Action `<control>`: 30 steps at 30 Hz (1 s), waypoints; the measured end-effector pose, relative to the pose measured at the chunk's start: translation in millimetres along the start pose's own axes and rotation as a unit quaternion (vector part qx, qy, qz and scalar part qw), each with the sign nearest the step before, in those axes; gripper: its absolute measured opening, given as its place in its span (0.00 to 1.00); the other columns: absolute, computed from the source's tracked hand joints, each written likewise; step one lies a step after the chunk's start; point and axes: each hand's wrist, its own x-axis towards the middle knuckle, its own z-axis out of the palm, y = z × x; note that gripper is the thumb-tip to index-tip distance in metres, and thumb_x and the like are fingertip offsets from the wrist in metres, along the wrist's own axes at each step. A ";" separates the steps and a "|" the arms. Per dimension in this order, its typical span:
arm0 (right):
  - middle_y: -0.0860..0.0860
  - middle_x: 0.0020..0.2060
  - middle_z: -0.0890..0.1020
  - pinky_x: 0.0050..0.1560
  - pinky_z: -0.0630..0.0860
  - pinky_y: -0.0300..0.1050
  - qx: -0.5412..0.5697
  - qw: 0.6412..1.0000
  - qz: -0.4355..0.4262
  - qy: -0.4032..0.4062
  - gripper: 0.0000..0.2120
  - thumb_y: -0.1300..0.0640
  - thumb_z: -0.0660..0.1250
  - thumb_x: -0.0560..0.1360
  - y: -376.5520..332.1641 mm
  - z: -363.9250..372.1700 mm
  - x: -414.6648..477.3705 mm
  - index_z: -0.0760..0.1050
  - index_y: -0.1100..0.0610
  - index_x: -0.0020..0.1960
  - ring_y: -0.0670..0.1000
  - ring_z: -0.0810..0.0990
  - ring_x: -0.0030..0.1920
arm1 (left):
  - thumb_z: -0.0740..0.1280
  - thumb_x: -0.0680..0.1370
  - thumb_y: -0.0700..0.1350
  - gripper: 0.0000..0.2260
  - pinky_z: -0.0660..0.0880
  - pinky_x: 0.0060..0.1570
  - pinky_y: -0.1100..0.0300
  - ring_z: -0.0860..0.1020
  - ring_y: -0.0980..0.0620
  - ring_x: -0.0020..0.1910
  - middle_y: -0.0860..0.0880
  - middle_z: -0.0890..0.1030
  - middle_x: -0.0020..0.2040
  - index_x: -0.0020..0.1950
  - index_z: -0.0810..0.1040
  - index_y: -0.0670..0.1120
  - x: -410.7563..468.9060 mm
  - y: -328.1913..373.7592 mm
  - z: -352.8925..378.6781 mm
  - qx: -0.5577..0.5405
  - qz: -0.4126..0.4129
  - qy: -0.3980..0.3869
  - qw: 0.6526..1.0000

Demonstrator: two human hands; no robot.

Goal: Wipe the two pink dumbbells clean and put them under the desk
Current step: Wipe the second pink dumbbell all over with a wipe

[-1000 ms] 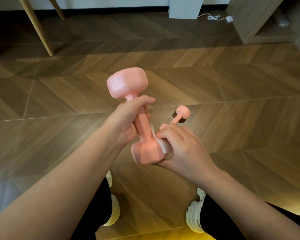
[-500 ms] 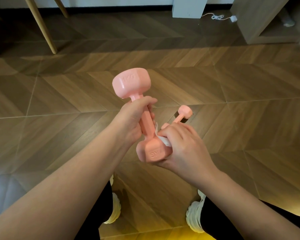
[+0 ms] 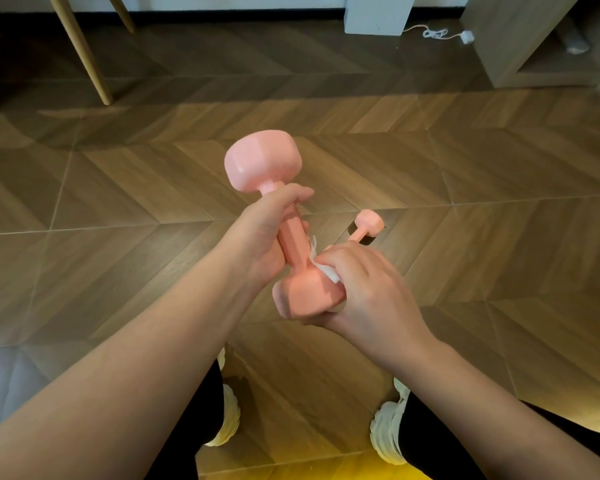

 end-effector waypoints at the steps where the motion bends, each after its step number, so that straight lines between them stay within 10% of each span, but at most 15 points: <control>1: 0.52 0.46 0.80 0.49 0.69 0.42 0.004 1.000 0.001 -0.003 0.26 0.47 0.81 0.62 -0.7 0.9 0.0 0.77 0.60 0.51 0.50 0.75 0.47 | 0.71 0.74 0.42 0.08 0.71 0.32 0.60 0.70 0.53 0.29 0.49 0.70 0.30 0.41 0.72 0.46 0.8 -0.6 -0.2 0.014 0.002 0.003 1.000; 30: 0.50 0.50 0.80 0.43 0.76 0.50 0.030 0.999 -0.007 -0.040 0.25 0.55 0.83 0.61 3.6 -2.8 2.5 0.75 0.58 0.53 0.49 0.76 0.49 | 0.67 0.77 0.41 0.09 0.70 0.31 0.60 0.69 0.53 0.27 0.50 0.70 0.29 0.39 0.70 0.47 3.1 -0.3 -4.1 -0.004 -0.023 -0.018 1.000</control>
